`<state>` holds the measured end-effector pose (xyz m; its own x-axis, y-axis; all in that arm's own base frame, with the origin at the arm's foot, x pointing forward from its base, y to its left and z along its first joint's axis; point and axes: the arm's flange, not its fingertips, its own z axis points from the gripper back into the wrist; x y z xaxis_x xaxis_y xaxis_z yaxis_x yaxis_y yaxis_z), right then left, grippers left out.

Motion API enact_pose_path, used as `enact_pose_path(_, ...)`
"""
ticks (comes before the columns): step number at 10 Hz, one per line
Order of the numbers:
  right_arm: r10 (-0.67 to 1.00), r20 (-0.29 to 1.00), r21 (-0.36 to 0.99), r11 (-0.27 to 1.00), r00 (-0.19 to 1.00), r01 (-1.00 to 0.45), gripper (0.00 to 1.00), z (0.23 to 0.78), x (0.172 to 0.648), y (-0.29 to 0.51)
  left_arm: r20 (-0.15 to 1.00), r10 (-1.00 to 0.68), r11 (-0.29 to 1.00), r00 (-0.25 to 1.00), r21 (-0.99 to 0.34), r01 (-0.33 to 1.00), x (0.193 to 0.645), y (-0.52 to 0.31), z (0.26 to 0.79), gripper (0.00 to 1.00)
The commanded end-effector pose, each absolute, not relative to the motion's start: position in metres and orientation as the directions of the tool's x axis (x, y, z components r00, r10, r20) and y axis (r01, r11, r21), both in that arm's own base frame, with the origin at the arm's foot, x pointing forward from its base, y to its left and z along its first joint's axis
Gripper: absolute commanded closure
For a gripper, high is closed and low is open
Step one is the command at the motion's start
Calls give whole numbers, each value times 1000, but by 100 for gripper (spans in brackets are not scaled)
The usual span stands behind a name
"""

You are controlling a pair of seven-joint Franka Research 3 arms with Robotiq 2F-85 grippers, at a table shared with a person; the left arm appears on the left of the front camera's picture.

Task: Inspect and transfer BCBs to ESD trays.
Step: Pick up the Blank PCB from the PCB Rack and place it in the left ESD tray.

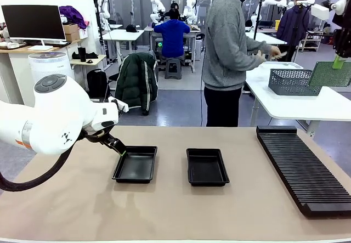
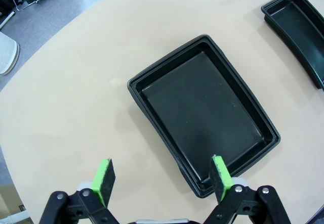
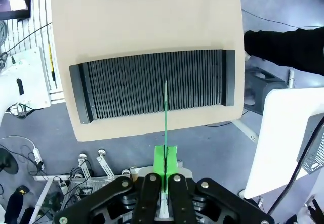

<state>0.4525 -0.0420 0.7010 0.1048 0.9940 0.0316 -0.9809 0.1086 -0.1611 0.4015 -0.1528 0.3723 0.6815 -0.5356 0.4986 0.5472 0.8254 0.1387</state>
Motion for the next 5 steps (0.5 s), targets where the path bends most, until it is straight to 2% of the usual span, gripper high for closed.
enact_pose_path(1,989,65,-148,143,134,-979,98,710,452,-39,499,-533,827,683,138,545,402,-152,372,0)
enact_pose_path(5,993,39,-167,119,114,-979,98,711,450,-42,499,-533,827,683,138,545,402,-152,372,0)
